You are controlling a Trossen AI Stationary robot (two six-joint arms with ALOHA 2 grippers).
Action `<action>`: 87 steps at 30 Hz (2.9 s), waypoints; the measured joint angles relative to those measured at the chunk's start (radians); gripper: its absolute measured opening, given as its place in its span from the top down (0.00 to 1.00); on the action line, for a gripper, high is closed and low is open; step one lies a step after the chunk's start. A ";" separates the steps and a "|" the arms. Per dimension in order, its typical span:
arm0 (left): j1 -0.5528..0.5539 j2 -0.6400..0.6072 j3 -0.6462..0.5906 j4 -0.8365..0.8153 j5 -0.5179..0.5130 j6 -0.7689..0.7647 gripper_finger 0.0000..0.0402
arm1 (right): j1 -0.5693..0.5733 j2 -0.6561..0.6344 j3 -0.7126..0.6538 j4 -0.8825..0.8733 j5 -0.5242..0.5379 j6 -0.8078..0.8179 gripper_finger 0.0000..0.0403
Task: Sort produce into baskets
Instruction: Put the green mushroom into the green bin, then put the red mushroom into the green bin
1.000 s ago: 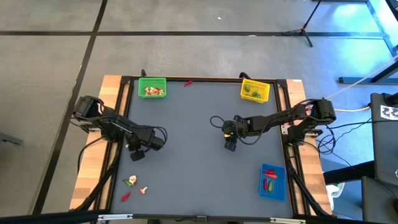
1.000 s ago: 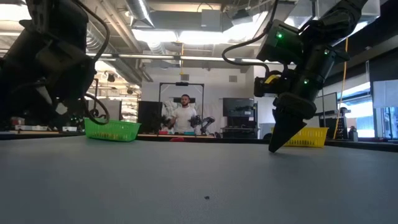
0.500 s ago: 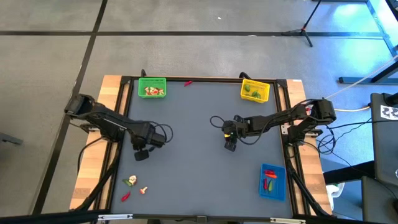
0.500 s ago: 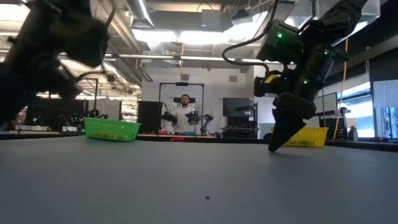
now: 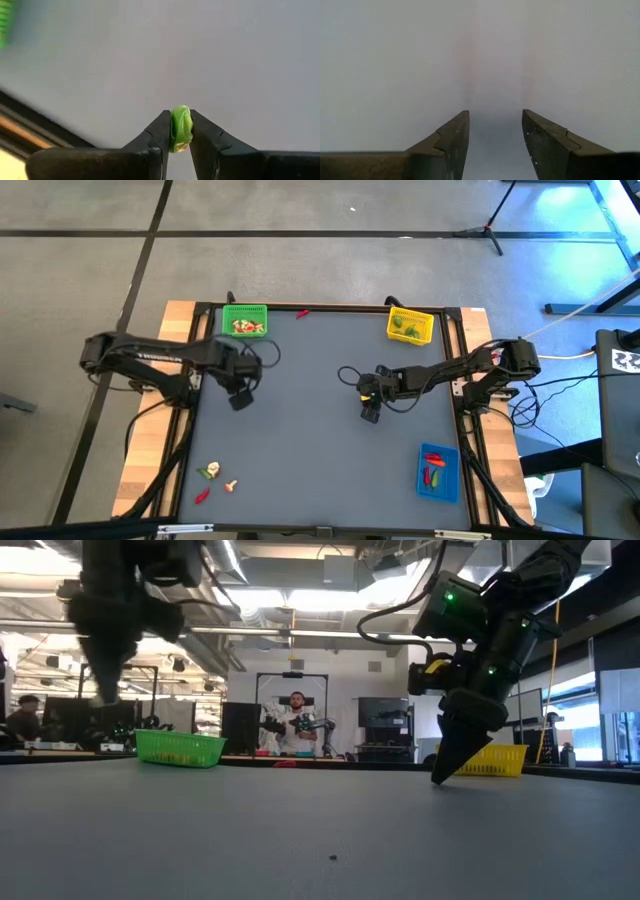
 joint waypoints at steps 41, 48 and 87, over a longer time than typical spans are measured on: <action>0.809 0.134 0.005 0.594 -0.194 0.390 0.86 | 0.000 0.000 0.000 0.018 0.000 -0.002 0.55; 0.819 0.212 0.005 0.594 -0.194 0.364 0.86 | 0.000 0.000 0.000 0.025 0.008 -0.003 0.55; 0.324 0.024 0.012 0.421 0.118 0.300 0.55 | 0.000 0.000 0.000 0.044 0.034 -0.003 0.55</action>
